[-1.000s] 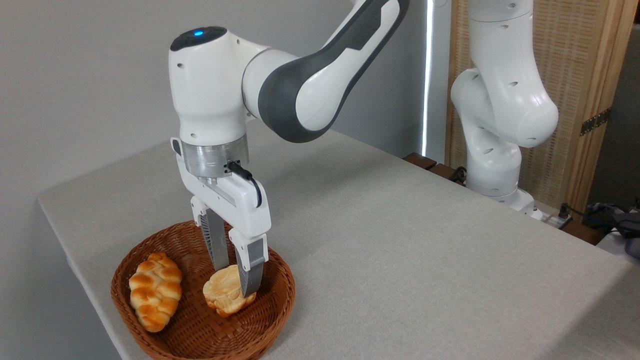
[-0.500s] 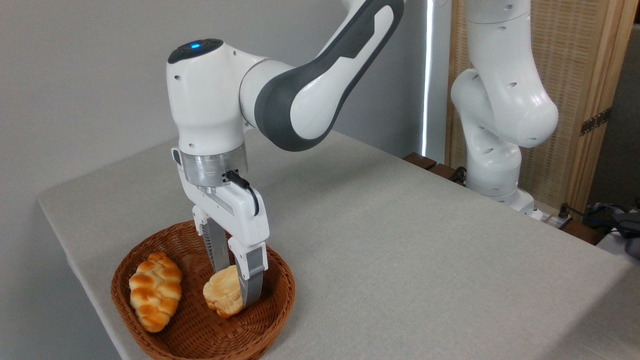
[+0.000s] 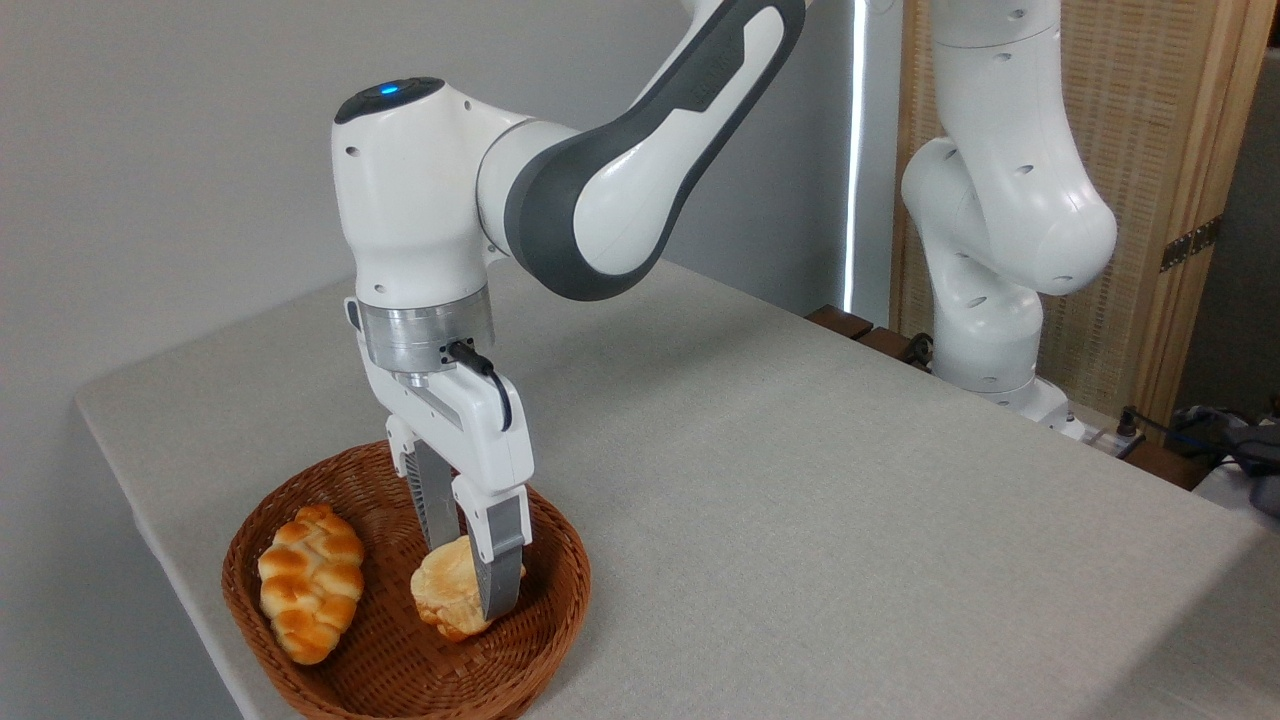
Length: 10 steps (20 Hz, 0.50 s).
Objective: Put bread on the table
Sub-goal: 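Close the gripper fingers on the round golden bun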
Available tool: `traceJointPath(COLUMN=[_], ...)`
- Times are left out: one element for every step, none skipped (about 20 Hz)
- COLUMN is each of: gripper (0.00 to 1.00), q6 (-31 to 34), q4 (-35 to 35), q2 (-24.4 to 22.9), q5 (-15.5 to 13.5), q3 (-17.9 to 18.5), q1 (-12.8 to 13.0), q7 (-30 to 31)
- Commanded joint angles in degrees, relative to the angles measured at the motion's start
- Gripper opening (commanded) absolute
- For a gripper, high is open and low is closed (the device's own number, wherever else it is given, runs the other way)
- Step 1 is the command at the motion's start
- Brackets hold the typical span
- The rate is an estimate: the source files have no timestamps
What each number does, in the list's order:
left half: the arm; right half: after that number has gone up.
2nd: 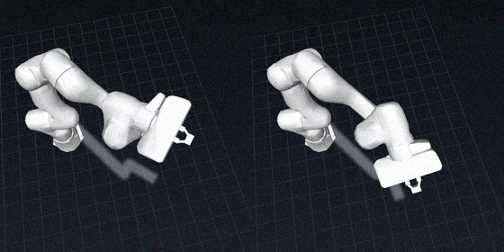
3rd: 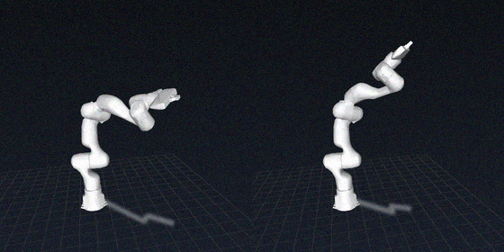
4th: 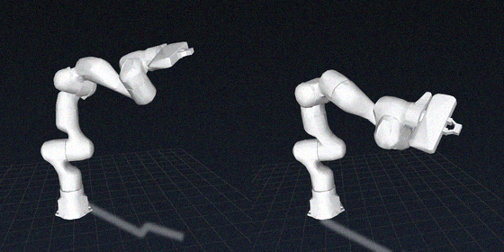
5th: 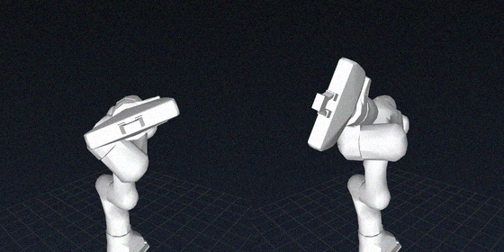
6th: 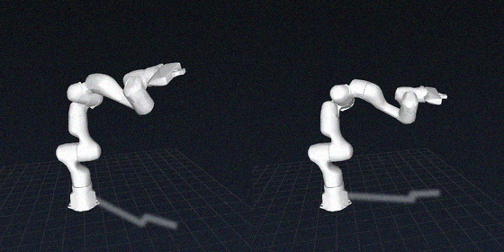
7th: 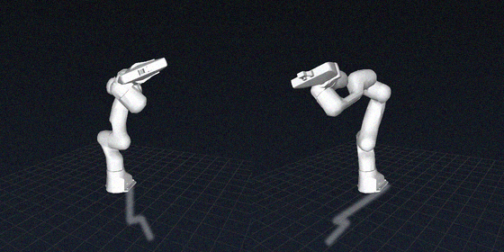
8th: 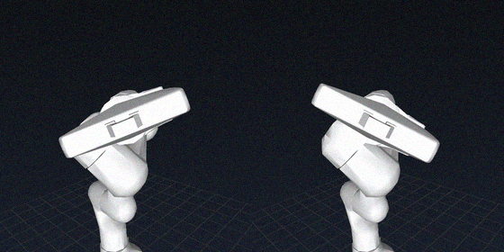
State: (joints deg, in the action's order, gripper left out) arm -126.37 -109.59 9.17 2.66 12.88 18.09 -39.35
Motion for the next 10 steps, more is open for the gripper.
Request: traceJointPath(gripper=[0.5, 0.5, 0.48, 0.48, 0.48, 0.48, 0.48, 0.48, 0.48, 0.48], q6=[-1.25, -1.25, -1.25, -1.25, -1.25, -1.25, -1.16, -1.16, -1.16, -1.16], q4=[-0.1, -0.1, -0.1, -0.1, -0.01, -0.01, -0.01, 0.07, 0.16, 0.42], q2=[0.06, 0.06, 0.06, 0.06, 0.06, -0.03, -0.03, -0.2, -0.38, -0.81], q5=[0.95, 0.95, 0.86, 0.86, 0.86, 0.86, 0.86, 0.51, 0.33, 0.16], q3=[-0.05, -0.05, -0.05, -0.05, -0.05, -0.05, -0.05, 0.03, 0.12, 0.38], q1=[-0.16, -0.16, -0.16, -0.16, -0.16, -0.16, -0.16, -0.16, -0.16, -0.25], q7=[-0.47, -0.47, -0.47, -0.47, -0.47, -0.47, -0.38, -0.38, -0.29, -0.12])
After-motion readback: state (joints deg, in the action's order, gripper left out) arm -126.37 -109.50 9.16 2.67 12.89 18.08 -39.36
